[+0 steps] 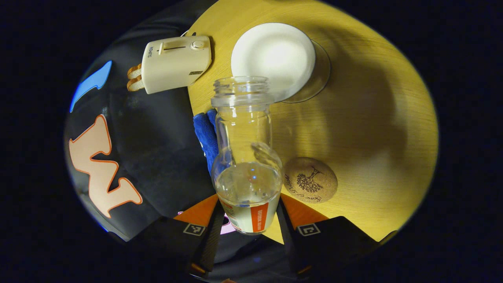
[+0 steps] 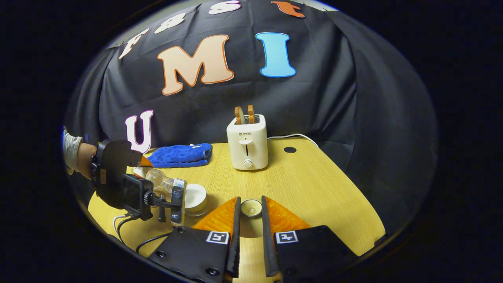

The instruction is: Open the teacup lid with one hand, grasp the water bottle and pour water into the teacup with the other hand; after pouring, place the water bottle on the coaster and then close the teacup lid.

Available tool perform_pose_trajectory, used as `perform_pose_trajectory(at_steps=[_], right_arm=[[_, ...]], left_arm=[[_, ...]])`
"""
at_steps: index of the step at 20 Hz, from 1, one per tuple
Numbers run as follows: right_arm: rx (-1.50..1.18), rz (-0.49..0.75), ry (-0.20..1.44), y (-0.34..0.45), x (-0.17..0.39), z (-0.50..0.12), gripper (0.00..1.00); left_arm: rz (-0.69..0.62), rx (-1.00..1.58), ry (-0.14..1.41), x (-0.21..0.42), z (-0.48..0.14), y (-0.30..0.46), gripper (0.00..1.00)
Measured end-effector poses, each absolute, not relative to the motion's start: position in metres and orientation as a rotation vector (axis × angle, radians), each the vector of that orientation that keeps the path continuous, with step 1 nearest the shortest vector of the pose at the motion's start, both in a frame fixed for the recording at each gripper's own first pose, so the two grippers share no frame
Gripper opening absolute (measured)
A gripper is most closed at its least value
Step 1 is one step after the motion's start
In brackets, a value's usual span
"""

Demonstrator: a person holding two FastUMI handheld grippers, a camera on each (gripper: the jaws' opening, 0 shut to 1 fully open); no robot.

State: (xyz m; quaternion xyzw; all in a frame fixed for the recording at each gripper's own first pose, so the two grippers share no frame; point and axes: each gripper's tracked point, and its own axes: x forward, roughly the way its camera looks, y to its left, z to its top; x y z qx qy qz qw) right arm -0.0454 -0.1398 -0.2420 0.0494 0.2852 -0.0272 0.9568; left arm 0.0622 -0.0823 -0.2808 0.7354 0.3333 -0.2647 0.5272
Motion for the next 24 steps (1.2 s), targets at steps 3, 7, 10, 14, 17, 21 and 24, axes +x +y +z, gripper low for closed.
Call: perform_pose_trajectory(at_steps=[3,7,10,14,17,21,24], right_arm=[[0.104,-0.047,0.577,-0.140,-0.050,-0.242,0.29],[0.107,-0.034,0.577,-0.138,-0.050,-0.244,0.27],[0.110,-0.027,0.575,-0.138,-0.050,-0.244,0.29],[0.122,-0.035,0.576,-0.146,-0.048,-0.246,0.29],[0.128,-0.041,0.575,-0.149,-0.049,-0.247,0.27],[0.139,-0.041,0.578,-0.148,-0.050,-0.251,0.29],[0.139,-0.038,0.578,-0.147,-0.050,-0.252,0.29]], left_arm=[[-0.646,1.810,0.807,0.063,-0.277,-0.084,0.70],[-0.661,1.876,0.831,0.062,-0.271,-0.084,0.69],[-0.655,1.920,0.846,0.062,-0.268,-0.082,0.69],[-0.650,2.021,0.840,0.069,-0.255,-0.083,0.69],[-0.647,2.051,0.843,0.073,-0.250,-0.084,0.70],[-0.649,2.087,0.845,0.074,-0.246,-0.086,0.69],[-0.657,2.111,0.840,0.075,-0.242,-0.088,0.69]])
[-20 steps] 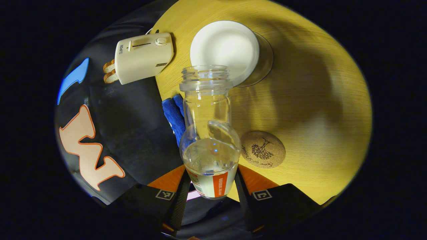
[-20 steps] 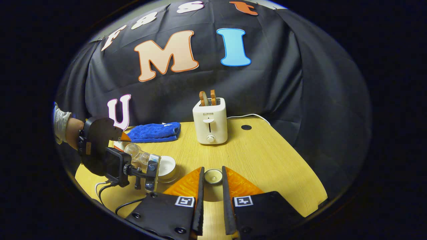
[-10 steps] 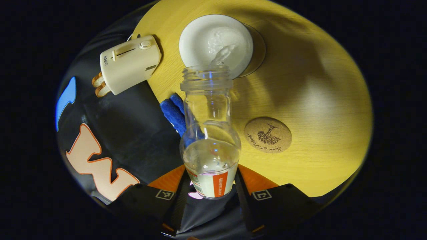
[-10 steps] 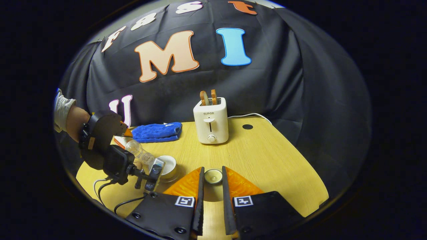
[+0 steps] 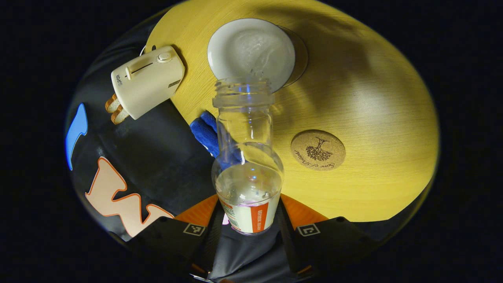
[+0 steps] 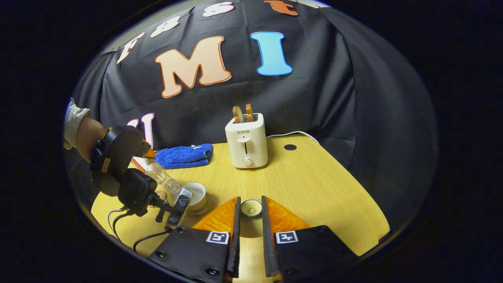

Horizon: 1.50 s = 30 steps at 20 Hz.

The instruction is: Open the teacup lid with one hand, grasp the water bottle and pour water into the teacup with the other hand; after pouring, place the water bottle on the coaster and then close the teacup lid.

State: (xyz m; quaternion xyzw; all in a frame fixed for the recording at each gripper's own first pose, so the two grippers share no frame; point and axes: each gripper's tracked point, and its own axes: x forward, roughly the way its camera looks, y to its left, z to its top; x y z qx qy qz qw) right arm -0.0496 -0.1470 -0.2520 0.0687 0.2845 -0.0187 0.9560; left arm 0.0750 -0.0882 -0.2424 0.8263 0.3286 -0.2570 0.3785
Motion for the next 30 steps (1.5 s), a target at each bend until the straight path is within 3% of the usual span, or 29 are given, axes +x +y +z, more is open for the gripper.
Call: perform_pose_trajectory(at_steps=[13,30], right_arm=[[0.126,-0.012,0.576,-0.138,-0.048,-0.250,0.29],[0.053,0.006,0.608,-0.115,-0.035,-0.239,0.27]], left_arm=[[-0.669,2.130,0.838,0.077,-0.236,-0.098,0.69],[-0.658,1.191,0.779,0.031,-0.293,-0.107,0.69]])
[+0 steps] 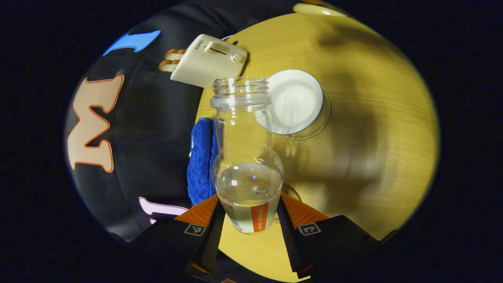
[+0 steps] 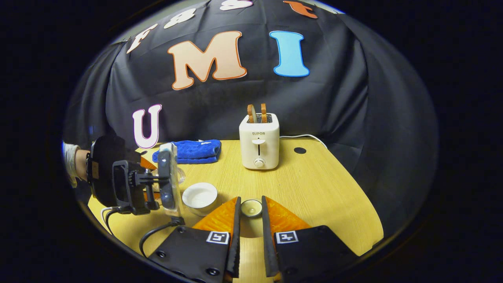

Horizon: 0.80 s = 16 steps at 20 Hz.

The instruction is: Open the teacup lid with one hand, grasp the water bottle and pour water into the teacup with the other hand; after pouring, place the water bottle on the coaster and then close the teacup lid.

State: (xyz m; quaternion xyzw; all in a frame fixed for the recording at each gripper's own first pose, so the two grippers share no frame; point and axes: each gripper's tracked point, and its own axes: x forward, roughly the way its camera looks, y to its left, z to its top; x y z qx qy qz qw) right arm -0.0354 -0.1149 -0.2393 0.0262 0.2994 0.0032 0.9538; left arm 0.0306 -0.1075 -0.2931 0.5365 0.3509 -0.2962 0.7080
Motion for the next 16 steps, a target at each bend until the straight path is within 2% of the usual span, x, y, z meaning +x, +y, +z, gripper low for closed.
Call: perform_pose_trajectory(at_steps=[4,7,16], right_arm=[[0.013,0.004,0.615,-0.110,-0.035,-0.234,0.29],[-0.016,0.009,0.630,-0.103,-0.036,-0.232,0.29],[-0.066,0.061,0.674,-0.057,-0.042,-0.231,0.29]], left_arm=[[-0.563,0.919,0.764,0.030,-0.297,-0.101,0.69],[-0.479,0.672,0.691,0.040,-0.292,-0.106,0.69],[-0.371,0.162,0.564,0.044,-0.285,-0.097,0.68]])
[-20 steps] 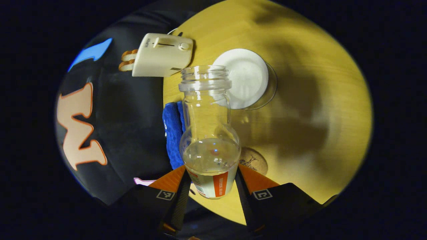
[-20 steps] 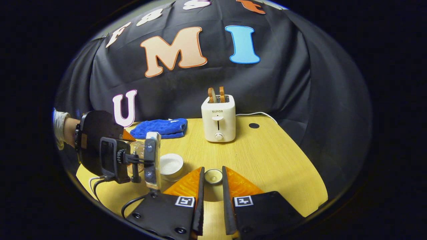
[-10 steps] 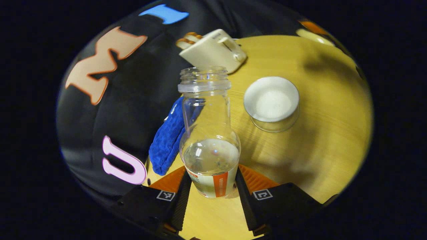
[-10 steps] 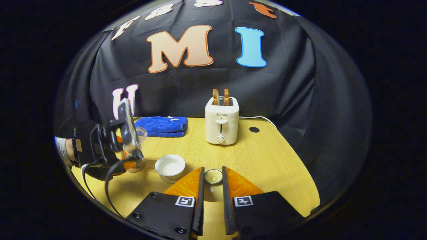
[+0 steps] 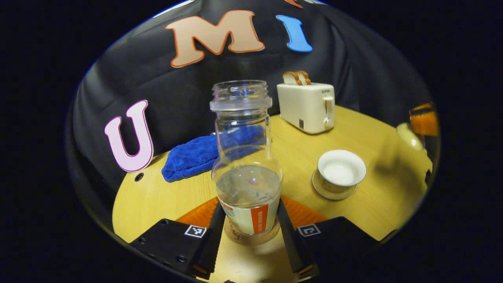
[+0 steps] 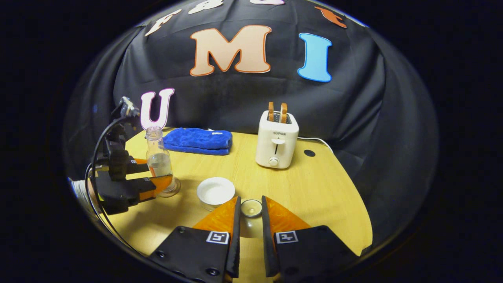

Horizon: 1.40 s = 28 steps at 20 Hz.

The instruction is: Open the teacup lid with one hand, grasp the water bottle and pour water into the teacup with the other hand; after pouring, place the water bottle on the coaster and then close the teacup lid.

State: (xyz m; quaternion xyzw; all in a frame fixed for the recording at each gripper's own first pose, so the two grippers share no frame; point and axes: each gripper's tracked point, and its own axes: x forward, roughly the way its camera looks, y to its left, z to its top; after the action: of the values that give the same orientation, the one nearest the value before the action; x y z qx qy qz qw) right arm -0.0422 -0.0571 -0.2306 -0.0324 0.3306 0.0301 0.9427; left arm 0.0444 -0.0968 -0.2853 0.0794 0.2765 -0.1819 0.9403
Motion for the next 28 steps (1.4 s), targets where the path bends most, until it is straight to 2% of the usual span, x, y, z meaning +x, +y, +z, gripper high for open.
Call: perform_pose_trajectory(at_steps=[6,7,8,14,16,17,19,21,22,23,25,26,28], right_arm=[[-0.078,0.096,0.685,-0.032,-0.039,-0.230,0.31],[-0.078,0.102,0.686,-0.029,-0.039,-0.230,0.27],[-0.080,0.109,0.685,-0.026,-0.038,-0.230,0.29],[-0.082,0.114,0.682,-0.025,-0.034,-0.226,0.27],[-0.082,0.117,0.679,-0.024,-0.034,-0.225,0.31],[-0.081,0.118,0.677,-0.023,-0.033,-0.225,0.27],[-0.080,0.122,0.675,-0.022,-0.033,-0.224,0.29],[-0.079,0.123,0.671,-0.021,-0.033,-0.224,0.27],[-0.077,0.123,0.670,-0.021,-0.032,-0.223,0.31],[-0.075,0.123,0.669,-0.021,-0.032,-0.223,0.28],[-0.070,0.123,0.665,-0.020,-0.031,-0.223,0.29],[-0.068,0.123,0.663,-0.019,-0.030,-0.222,0.31],[-0.062,0.127,0.657,-0.017,-0.027,-0.222,0.27]], left_arm=[[-0.362,0.069,0.572,0.046,-0.295,-0.095,0.69],[-0.357,0.051,0.570,0.046,-0.296,-0.093,0.69],[-0.354,0.036,0.574,0.044,-0.298,-0.093,0.70],[-0.332,0.020,0.578,0.041,-0.301,-0.083,0.70],[-0.324,0.013,0.580,0.041,-0.301,-0.083,0.71],[-0.322,0.008,0.582,0.040,-0.302,-0.083,0.71],[-0.322,-0.008,0.593,0.036,-0.304,-0.084,0.72],[-0.314,-0.014,0.606,0.032,-0.306,-0.081,0.75],[-0.309,-0.015,0.605,0.033,-0.306,-0.080,0.76],[-0.307,-0.014,0.605,0.032,-0.306,-0.079,0.77],[-0.307,-0.008,0.598,0.032,-0.303,-0.079,0.83],[-0.306,-0.005,0.594,0.031,-0.301,-0.078,0.90],[-0.300,0.000,0.583,0.031,-0.295,-0.076,0.97]])
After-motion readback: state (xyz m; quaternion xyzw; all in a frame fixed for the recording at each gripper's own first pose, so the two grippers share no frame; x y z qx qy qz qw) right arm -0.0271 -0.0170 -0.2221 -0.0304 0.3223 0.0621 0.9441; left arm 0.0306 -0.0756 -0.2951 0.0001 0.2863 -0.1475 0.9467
